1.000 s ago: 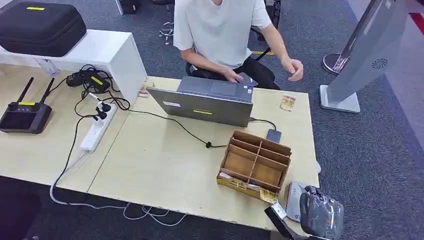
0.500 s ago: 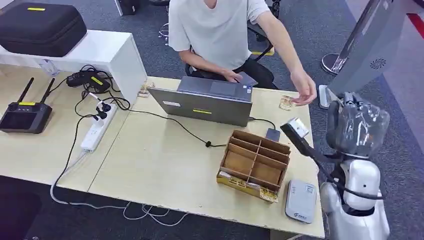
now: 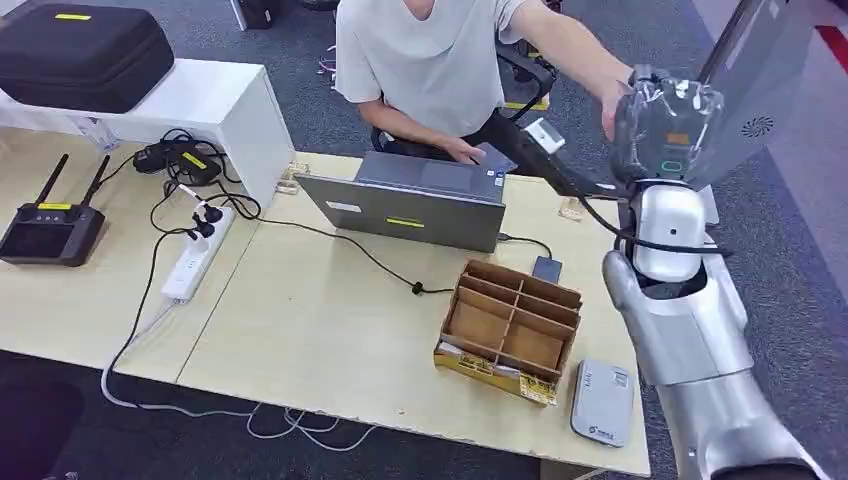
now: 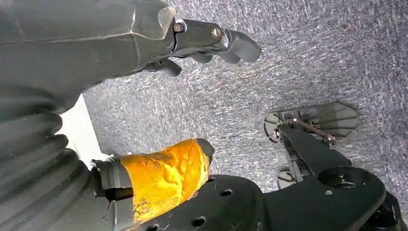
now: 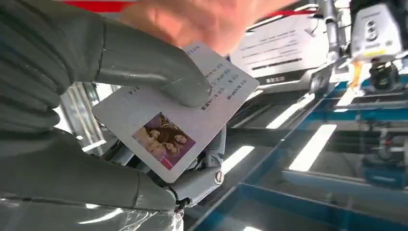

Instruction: Pass the card to the sensor for recognition and then transmit it.

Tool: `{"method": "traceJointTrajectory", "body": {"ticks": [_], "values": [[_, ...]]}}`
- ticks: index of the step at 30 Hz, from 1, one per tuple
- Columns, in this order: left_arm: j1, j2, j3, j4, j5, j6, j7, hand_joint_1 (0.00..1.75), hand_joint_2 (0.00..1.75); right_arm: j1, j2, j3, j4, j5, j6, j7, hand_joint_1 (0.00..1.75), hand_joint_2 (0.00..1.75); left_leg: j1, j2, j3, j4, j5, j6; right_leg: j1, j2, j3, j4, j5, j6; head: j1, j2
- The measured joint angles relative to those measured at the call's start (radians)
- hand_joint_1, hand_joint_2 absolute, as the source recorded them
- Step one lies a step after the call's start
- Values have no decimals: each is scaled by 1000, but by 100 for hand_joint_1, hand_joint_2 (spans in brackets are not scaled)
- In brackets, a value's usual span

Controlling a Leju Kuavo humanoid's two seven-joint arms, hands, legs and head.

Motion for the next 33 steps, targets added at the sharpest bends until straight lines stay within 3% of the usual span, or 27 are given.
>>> {"method": "traceJointTrajectory", "body": {"ticks": [8,9,33], "values": [[-1,1,3,0,-1,-1,0,0,175,-64,33,76,156,0,-3,16,175,175,0,-1,-1,0,0,0,0,0,-1,0,0,0,0,0],[-1,1,4,0,-1,-1,0,0,175,-67,36,81,168,0,-4,13,0,175,0,-1,-1,0,0,0,0,-1,-1,0,0,0,0,0],[-1,5,17,0,-14,18,-16,0,175,-77,47,136,194,0,-18,-14,0,175,0,-1,-2,0,0,0,0,-1,-2,0,0,0,0,0]]}}
